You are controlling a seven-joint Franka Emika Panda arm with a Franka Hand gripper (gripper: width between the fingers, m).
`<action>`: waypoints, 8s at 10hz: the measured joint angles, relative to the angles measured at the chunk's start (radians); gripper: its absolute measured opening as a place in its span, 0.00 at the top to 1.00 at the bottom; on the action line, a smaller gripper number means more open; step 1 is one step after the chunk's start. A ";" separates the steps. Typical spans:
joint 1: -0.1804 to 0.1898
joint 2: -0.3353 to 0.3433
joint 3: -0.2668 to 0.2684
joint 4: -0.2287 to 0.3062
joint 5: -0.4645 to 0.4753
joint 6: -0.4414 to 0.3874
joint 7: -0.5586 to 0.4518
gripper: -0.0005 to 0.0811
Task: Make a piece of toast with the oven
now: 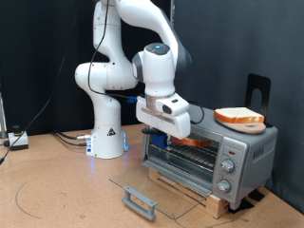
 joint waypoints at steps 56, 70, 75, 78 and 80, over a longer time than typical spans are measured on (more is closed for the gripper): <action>0.008 -0.347 0.046 -0.070 0.630 -0.555 -0.535 0.37; -0.054 -0.427 -0.140 0.003 0.640 -0.515 -0.661 0.00; -0.217 -0.414 -0.166 0.004 0.505 -0.434 -0.635 0.00; -0.283 -0.364 -0.218 0.033 0.416 -0.461 -0.643 0.00; -0.294 -0.329 -0.226 0.056 0.407 -0.477 -0.649 0.00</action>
